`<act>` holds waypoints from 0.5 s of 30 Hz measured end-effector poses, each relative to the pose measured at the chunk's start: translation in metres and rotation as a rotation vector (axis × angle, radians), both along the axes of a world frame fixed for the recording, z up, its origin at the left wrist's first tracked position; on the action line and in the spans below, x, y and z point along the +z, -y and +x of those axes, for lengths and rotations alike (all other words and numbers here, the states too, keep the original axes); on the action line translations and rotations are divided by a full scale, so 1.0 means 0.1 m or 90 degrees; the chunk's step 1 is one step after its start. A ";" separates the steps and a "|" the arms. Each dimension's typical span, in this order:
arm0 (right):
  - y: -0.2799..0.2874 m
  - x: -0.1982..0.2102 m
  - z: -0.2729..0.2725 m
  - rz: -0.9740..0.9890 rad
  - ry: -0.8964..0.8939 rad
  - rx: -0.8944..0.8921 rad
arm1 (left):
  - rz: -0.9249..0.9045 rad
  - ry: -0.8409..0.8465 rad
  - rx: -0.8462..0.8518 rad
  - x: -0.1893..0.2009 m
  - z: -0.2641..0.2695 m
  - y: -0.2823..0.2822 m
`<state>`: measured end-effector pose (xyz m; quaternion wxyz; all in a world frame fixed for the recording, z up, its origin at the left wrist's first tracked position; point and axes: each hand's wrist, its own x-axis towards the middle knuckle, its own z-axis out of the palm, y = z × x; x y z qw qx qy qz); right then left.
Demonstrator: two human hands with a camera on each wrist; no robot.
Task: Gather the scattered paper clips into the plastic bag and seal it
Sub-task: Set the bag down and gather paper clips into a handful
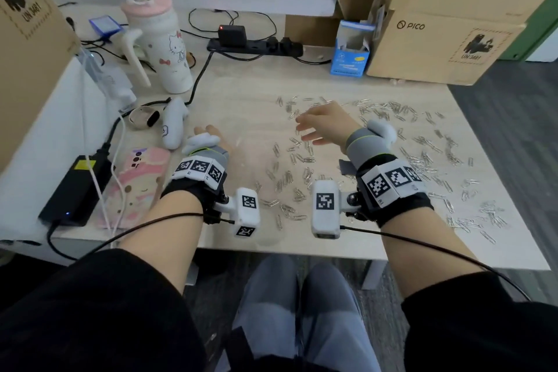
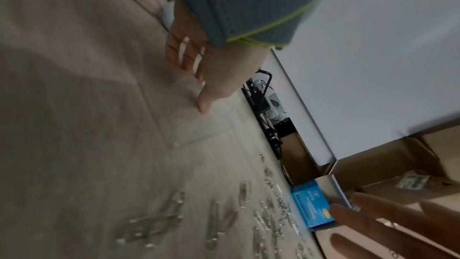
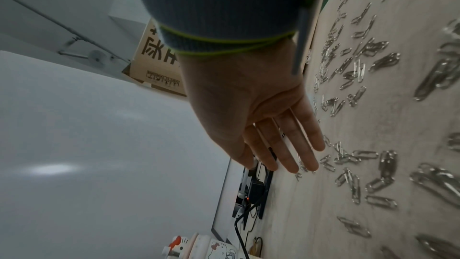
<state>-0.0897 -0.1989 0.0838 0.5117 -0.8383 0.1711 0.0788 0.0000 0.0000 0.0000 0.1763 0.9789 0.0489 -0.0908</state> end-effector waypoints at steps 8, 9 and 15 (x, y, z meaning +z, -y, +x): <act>-0.09 -0.04 -0.37 0.024 0.043 -0.012 | -0.145 0.098 -0.109 0.28 -0.28 -0.11; -0.11 -0.03 -0.40 0.031 0.057 -0.018 | -0.195 0.131 -0.133 0.35 -0.33 -0.08; -0.12 0.06 -0.52 0.076 0.132 -0.079 | -0.355 0.201 -0.378 0.76 -0.56 0.19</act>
